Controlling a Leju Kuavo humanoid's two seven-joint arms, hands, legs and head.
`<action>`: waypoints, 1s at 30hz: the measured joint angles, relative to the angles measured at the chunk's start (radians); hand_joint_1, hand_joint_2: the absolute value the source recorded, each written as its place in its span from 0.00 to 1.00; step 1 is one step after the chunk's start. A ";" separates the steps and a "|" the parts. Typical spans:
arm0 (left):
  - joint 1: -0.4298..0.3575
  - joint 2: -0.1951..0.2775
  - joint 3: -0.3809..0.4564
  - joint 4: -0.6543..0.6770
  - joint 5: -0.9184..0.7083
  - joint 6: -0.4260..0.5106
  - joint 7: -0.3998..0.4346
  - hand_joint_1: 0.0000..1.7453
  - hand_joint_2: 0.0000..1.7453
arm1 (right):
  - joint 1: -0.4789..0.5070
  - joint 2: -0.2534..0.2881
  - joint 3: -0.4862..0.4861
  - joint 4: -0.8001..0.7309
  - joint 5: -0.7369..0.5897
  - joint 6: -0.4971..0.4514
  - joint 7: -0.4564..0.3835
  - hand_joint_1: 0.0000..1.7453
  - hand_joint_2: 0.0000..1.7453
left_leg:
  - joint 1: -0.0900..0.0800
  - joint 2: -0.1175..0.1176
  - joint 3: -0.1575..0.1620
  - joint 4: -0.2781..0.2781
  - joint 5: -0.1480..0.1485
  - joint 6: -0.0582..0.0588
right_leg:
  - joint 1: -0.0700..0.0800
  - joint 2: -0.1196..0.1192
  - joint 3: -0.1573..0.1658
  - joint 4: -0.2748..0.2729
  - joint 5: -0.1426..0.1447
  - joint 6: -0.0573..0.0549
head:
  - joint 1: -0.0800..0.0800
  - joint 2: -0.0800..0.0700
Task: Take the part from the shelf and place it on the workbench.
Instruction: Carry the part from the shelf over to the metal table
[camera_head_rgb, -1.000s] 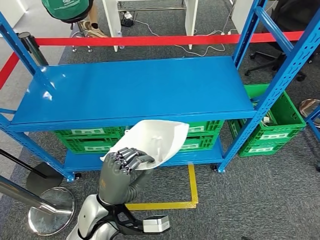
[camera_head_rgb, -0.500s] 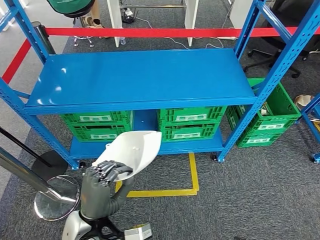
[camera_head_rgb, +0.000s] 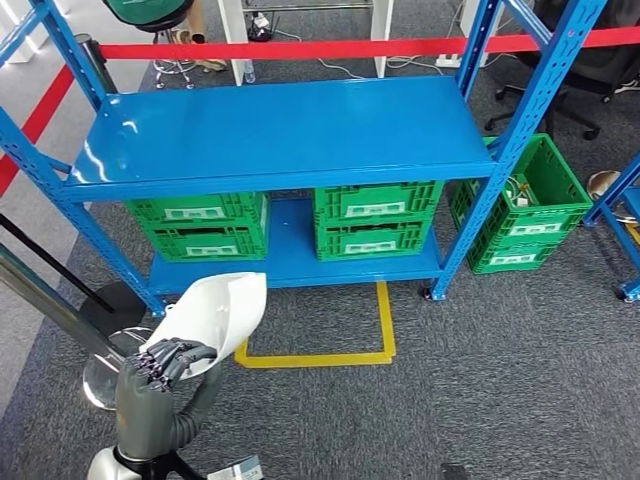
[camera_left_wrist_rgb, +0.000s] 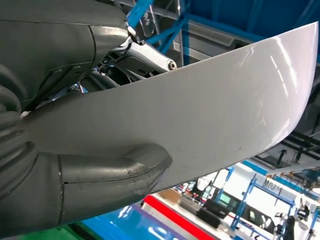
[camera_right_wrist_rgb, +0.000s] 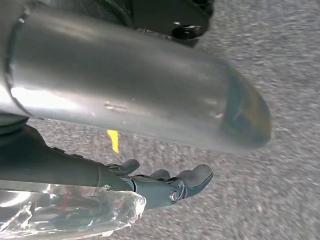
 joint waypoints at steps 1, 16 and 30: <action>-0.001 0.000 0.001 -0.002 0.000 0.000 -0.002 1.00 1.00 | 0.000 0.001 0.000 0.000 -0.003 0.000 -0.001 0.00 0.00 | 0.001 -0.002 0.055 -0.079 0.000 0.003 | 0.001 0.001 -0.014 0.008 0.007 0.005 | 0.000 0.000; -0.223 -0.105 -0.141 0.174 -0.015 -0.050 0.003 1.00 1.00 | 0.013 -0.031 -0.085 -0.009 -0.105 0.037 -0.012 0.00 0.00 | -0.025 0.004 -0.060 -0.189 0.121 0.062 | 0.002 0.011 0.052 0.124 -0.079 0.038 | 0.012 0.000; -0.232 -0.100 -0.151 0.202 -0.016 -0.038 0.031 1.00 1.00 | 0.021 -0.037 -0.103 -0.014 -0.073 0.046 -0.025 0.00 0.00 | -0.016 -0.003 -0.059 0.033 0.002 0.026 | 0.011 0.010 0.018 0.005 -0.016 -0.007 | 0.004 0.000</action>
